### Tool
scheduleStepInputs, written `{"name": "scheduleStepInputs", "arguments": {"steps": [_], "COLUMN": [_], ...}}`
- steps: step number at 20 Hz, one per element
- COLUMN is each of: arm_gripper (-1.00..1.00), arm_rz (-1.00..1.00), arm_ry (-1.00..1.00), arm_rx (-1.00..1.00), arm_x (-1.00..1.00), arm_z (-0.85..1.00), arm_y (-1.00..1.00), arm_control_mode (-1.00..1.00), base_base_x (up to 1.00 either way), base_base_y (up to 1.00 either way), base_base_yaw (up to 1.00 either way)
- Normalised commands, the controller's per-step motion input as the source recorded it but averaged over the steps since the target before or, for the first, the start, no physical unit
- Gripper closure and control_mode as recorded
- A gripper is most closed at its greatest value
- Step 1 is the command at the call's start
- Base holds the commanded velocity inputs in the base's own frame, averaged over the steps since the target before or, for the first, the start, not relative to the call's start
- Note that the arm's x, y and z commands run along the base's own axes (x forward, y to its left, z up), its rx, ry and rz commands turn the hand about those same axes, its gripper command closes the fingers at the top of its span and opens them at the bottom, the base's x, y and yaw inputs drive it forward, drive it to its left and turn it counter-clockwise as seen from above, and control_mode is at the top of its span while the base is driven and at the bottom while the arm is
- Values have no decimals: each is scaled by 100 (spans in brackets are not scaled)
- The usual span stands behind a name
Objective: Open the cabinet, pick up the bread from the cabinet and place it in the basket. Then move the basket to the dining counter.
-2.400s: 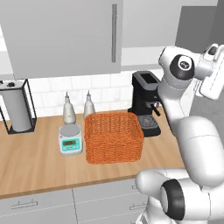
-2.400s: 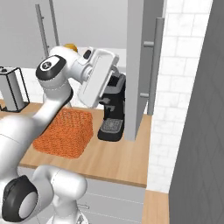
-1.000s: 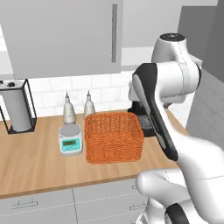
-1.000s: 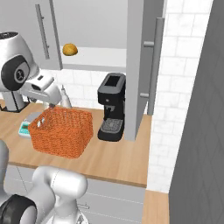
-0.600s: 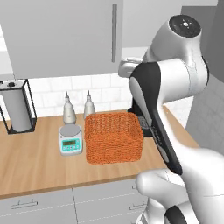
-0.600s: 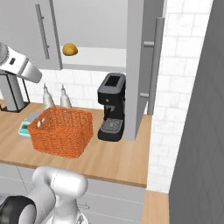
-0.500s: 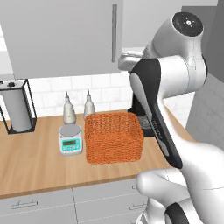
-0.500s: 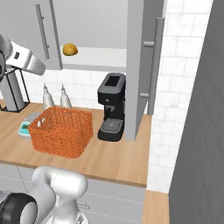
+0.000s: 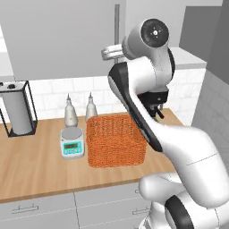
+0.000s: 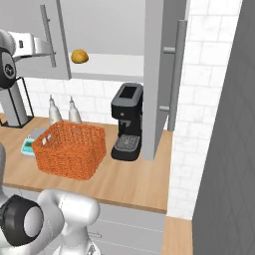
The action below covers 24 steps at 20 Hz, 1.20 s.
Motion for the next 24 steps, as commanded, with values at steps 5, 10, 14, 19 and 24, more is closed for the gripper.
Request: {"name": "scheduleStepInputs", "arguments": {"steps": [5, 10, 14, 19, 24], "arm_gripper": [-100, -100, -100, -100, -100], "arm_rz": [-6, -4, -5, -1, 0], "arm_ry": [5, 1, 0, 2, 3], "arm_rx": [-7, 6, 9, 1, 0], "arm_x": [39, 41, 66, 63, 55], "arm_z": [10, 0, 0, 0, 0], "arm_y": [14, -18, -9, 0, 0], "arm_control_mode": [-100, -100, -100, -100, -100], "base_base_x": [0, 0, 0, 0, 0], "base_base_y": [0, 0, 0, 0, 0], "base_base_yaw": [0, 0, 0, 0, 0]}}
